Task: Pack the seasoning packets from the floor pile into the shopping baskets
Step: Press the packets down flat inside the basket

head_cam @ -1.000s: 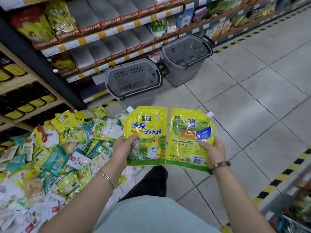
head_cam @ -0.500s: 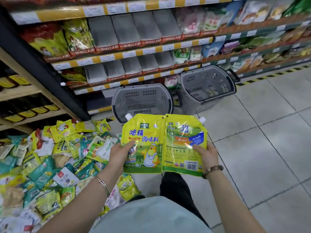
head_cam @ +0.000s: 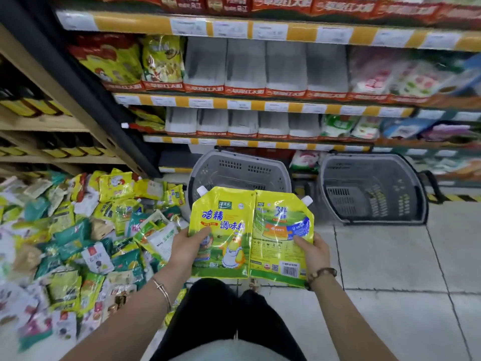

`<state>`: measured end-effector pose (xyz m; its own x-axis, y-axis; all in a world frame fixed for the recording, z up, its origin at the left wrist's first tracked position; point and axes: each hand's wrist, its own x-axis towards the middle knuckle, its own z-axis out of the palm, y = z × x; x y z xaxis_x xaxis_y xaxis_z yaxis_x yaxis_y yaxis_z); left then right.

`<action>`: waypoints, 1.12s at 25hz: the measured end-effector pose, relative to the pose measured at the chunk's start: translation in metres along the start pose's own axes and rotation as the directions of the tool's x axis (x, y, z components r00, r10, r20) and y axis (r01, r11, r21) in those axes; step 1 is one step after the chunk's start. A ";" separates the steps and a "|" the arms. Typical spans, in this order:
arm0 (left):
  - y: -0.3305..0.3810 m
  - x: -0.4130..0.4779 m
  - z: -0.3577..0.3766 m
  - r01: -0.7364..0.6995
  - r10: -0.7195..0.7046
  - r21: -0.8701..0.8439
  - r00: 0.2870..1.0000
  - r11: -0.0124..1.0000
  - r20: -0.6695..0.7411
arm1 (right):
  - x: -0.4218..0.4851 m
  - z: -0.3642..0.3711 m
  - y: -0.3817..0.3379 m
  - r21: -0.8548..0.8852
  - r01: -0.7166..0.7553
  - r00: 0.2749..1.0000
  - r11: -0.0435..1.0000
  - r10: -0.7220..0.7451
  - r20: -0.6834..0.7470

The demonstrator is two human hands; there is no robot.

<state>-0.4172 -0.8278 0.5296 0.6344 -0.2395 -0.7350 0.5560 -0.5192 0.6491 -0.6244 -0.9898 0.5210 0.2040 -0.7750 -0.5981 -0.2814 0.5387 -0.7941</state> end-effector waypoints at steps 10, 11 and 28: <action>0.045 0.167 0.027 0.103 -0.103 0.124 0.995 0.987 -0.004 | 0.148 0.101 -0.012 -0.172 -0.128 0.987 0.977 0.110 -0.113; 0.043 0.193 0.030 0.099 -0.099 0.145 0.995 0.985 -0.008 | 0.169 0.114 -0.006 -0.197 -0.148 0.983 0.969 0.123 -0.134; -0.138 0.633 0.155 0.063 -0.024 0.388 0.994 0.920 -0.105 | 0.535 0.246 0.282 -0.459 -0.302 0.952 0.835 0.288 -0.102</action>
<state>-0.1754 -1.0353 -0.0560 0.6741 -0.1394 -0.7254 0.3429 -0.8107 0.4745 -0.3641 -1.1715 -0.0499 0.0177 -0.6163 -0.7873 -0.7272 0.5325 -0.4331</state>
